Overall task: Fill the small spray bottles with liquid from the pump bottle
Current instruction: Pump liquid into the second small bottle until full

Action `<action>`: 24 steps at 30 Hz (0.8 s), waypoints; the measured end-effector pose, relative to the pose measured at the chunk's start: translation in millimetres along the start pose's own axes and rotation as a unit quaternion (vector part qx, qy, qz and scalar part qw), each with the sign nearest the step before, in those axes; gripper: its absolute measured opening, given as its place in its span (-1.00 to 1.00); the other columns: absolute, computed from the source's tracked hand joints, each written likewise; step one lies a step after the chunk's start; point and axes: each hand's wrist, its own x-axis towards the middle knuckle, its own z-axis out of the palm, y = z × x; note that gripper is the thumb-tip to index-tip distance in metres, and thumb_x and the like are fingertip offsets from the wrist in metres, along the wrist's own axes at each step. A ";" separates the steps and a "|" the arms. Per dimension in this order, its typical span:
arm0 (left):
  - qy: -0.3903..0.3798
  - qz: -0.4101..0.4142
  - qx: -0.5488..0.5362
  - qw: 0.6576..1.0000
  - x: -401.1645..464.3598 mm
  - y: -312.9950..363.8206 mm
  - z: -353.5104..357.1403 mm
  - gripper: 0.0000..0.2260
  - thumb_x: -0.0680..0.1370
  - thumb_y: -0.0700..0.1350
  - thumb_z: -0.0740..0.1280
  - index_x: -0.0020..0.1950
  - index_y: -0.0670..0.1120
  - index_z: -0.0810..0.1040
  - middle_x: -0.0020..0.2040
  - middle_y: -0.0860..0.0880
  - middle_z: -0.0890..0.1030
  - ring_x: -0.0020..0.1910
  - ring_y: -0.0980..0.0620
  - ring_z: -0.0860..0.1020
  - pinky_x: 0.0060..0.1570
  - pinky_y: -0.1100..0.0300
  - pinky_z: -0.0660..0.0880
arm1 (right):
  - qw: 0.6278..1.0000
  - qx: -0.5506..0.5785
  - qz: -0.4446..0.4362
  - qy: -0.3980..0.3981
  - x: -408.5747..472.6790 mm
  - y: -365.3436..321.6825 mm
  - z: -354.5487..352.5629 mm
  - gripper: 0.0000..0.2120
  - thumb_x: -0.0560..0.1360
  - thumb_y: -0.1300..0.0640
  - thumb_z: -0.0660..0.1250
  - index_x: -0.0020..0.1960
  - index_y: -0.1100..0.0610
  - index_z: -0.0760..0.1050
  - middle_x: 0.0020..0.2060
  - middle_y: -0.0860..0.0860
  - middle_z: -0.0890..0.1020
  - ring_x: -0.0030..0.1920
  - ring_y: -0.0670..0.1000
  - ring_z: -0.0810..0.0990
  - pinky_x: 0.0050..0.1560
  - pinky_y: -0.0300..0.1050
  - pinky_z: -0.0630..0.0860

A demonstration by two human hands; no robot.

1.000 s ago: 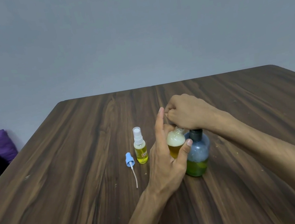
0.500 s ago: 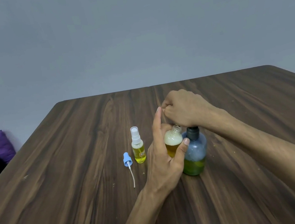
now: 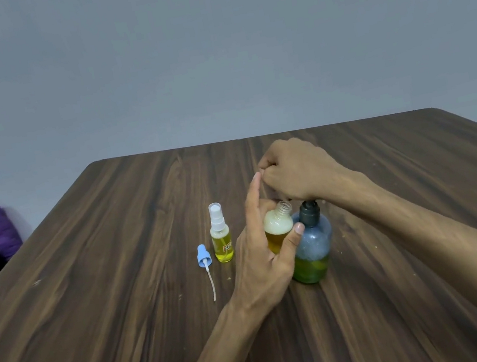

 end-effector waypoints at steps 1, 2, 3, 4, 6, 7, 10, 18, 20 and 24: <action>-0.001 0.001 0.004 1.000 0.1 0.4 0.3 -0.23 0.63 -0.19 0.43 0.72 -0.03 0.06 0.17 0.27 0.63 0.20 0.09 0.66 0.26 0.23 0.53 | 1.000 0.005 0.003 0.004 0.1 1.3 1.3 -0.76 0.48 0.18 0.19 -0.33 0.19 0.49 -0.47 -0.03 0.49 -0.39 0.04 0.42 -0.36 -0.12 0.32; -0.001 0.000 0.003 1.000 -0.2 0.8 1.2 -0.23 0.63 -0.19 0.43 0.72 -0.02 0.06 0.16 0.31 0.61 0.18 0.12 0.65 0.26 0.24 0.54 | 1.000 0.004 0.007 0.000 -0.8 2.7 3.4 -0.76 0.48 0.17 0.19 -0.29 0.21 0.53 -0.45 -0.01 0.54 -0.38 0.04 0.45 -0.36 -0.12 0.33; -0.001 -0.003 0.003 1.000 -0.4 1.0 1.7 -0.23 0.63 -0.19 0.43 0.72 0.01 0.06 0.15 0.33 0.61 0.18 0.14 0.65 0.26 0.23 0.54 | 1.000 0.000 0.009 -0.006 -1.4 4.0 5.9 -0.76 0.48 0.17 0.20 -0.25 0.21 0.58 -0.42 0.01 0.59 -0.36 0.05 0.49 -0.35 -0.12 0.35; -0.001 -0.005 0.004 1.000 -0.5 1.2 2.0 -0.23 0.63 -0.19 0.43 0.72 0.03 0.06 0.15 0.34 0.60 0.18 0.15 0.65 0.26 0.22 0.55 | 1.000 -0.004 0.008 -0.011 -1.8 4.1 6.9 -0.75 0.49 0.16 0.20 -0.22 0.20 0.62 -0.38 0.03 0.64 -0.35 0.05 0.51 -0.35 -0.12 0.35; 0.000 -0.005 0.011 1.000 -0.2 0.5 1.9 -0.23 0.63 -0.18 0.43 0.71 0.07 0.06 0.14 0.34 0.59 0.15 0.17 0.64 0.24 0.22 0.55 | 1.000 -0.010 0.000 -0.012 -0.6 3.1 4.0 -0.73 0.51 0.16 0.20 -0.24 0.18 0.62 -0.37 0.05 0.64 -0.37 0.02 0.50 -0.36 -0.13 0.34; 0.001 -0.003 0.018 1.000 -0.4 -0.2 1.5 -0.23 0.62 -0.18 0.44 0.71 0.07 0.06 0.12 0.36 0.59 0.13 0.19 0.64 0.22 0.26 0.54 | 1.000 -0.008 -0.007 0.002 0.0 2.6 2.1 -0.72 0.52 0.16 0.20 -0.32 0.16 0.55 -0.43 0.02 0.58 -0.40 0.01 0.46 -0.36 -0.13 0.32; 0.004 0.002 0.026 1.000 -1.1 -0.2 1.3 -0.24 0.61 -0.18 0.44 0.69 0.03 0.09 0.09 0.39 0.57 0.11 0.23 0.62 0.20 0.37 0.49 | 0.999 -0.003 -0.014 0.029 -0.5 4.0 3.9 -0.68 0.54 0.15 0.19 -0.37 0.11 0.49 -0.46 -0.07 0.51 -0.41 -0.03 0.44 -0.35 -0.12 0.30; 0.005 -0.001 0.016 1.000 -0.5 -0.6 1.2 -0.23 0.62 -0.17 0.43 0.71 0.02 0.07 0.09 0.31 0.58 0.10 0.13 0.64 0.21 0.21 0.55 | 1.000 -0.001 -0.009 0.024 -0.7 3.6 2.5 -0.68 0.54 0.17 0.18 -0.39 0.12 0.44 -0.50 -0.07 0.45 -0.41 0.01 0.42 -0.34 -0.10 0.32; 0.000 -0.005 0.002 1.000 -0.3 0.4 2.4 -0.23 0.63 -0.17 0.43 0.72 0.03 0.06 0.11 0.28 0.60 0.13 0.09 0.65 0.22 0.16 0.57 | 1.000 -0.006 0.006 -0.005 -3.6 4.0 4.9 -0.70 0.56 0.15 0.17 -0.26 0.17 0.58 -0.42 -0.04 0.57 -0.36 0.03 0.49 -0.35 -0.10 0.33; 0.000 0.002 0.004 1.000 -0.5 -0.7 2.1 -0.23 0.62 -0.19 0.43 0.71 0.00 0.07 0.09 0.30 0.60 0.11 0.12 0.65 0.20 0.27 0.53 | 1.000 -0.020 -0.009 0.007 -1.4 -0.8 -0.8 -0.70 0.56 0.14 0.17 -0.18 0.17 0.65 -0.32 0.01 0.67 -0.30 0.03 0.58 -0.30 -0.09 0.37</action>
